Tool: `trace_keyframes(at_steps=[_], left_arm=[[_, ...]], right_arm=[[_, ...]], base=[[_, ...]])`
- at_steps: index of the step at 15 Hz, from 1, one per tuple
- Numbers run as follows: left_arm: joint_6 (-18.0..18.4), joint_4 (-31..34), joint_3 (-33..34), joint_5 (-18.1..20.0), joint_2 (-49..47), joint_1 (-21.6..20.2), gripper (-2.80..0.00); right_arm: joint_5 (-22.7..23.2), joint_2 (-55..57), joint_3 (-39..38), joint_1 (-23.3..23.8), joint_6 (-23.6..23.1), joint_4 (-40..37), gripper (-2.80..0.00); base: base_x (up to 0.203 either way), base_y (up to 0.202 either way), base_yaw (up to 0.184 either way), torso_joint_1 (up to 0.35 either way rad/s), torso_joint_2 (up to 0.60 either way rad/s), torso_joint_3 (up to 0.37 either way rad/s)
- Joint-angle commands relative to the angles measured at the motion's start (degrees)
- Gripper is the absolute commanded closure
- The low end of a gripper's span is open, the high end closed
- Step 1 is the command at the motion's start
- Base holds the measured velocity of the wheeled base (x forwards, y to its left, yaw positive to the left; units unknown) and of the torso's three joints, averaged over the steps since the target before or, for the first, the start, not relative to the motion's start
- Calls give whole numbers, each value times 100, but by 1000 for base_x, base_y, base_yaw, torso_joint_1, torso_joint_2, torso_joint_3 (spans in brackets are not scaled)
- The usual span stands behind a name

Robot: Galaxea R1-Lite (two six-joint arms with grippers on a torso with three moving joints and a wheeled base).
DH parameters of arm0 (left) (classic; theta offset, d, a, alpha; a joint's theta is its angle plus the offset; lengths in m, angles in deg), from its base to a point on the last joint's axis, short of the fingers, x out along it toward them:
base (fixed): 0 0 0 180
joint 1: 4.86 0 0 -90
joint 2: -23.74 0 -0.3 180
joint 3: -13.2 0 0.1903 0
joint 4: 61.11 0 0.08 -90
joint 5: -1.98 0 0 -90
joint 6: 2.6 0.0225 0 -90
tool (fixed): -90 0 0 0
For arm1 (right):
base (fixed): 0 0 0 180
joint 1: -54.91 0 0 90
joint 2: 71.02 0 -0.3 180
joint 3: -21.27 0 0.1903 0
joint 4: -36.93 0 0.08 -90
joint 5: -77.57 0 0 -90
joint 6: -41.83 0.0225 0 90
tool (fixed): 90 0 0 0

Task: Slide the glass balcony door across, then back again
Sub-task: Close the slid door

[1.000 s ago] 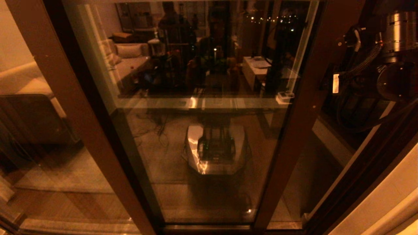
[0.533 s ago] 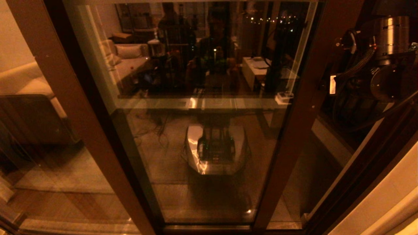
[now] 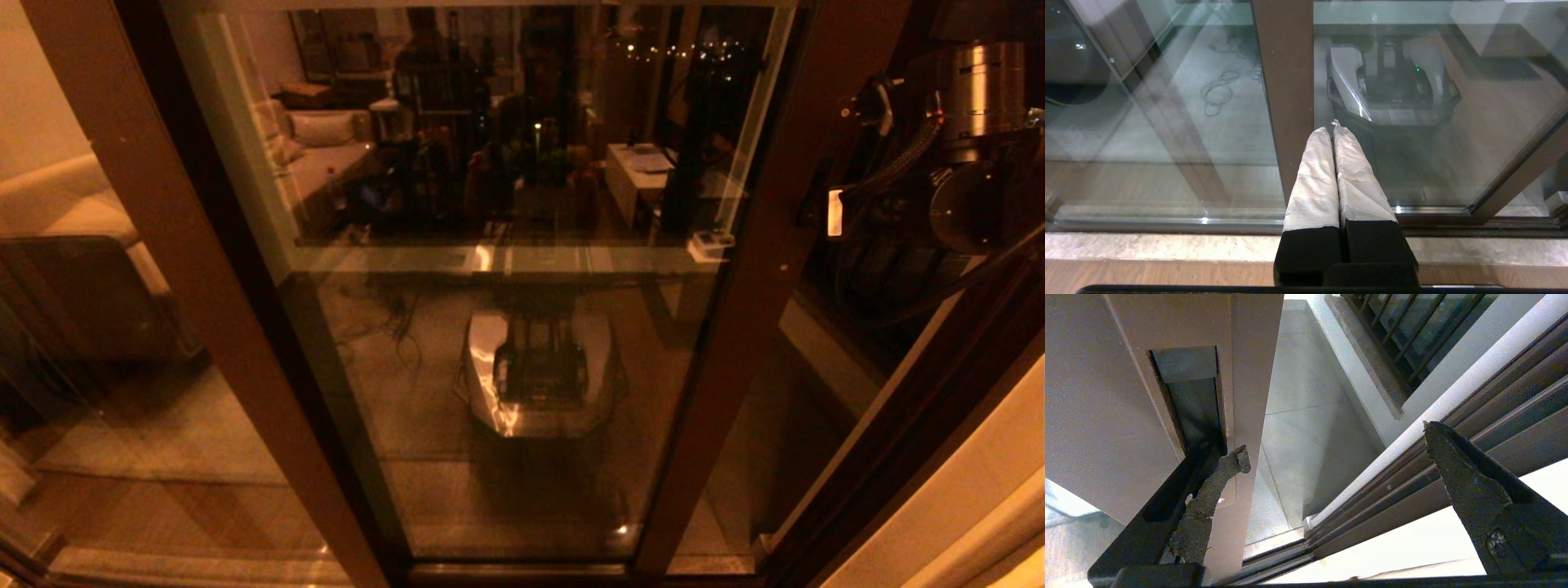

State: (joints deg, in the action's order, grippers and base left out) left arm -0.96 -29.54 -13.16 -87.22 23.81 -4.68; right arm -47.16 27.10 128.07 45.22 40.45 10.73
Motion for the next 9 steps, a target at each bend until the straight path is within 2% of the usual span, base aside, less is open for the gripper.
trace_keyframes(at_steps=[1,9], left_arm=[[2,6,1,0,1,-1,0],[2,6,1,0,1,-1,0]], right_arm=[[-51,32,6,38,6,12,-280],[-43,49,33,116,-3,29,-280]], base=[[0,0,0,0,0,0],[0,0,0,0,0,0]])
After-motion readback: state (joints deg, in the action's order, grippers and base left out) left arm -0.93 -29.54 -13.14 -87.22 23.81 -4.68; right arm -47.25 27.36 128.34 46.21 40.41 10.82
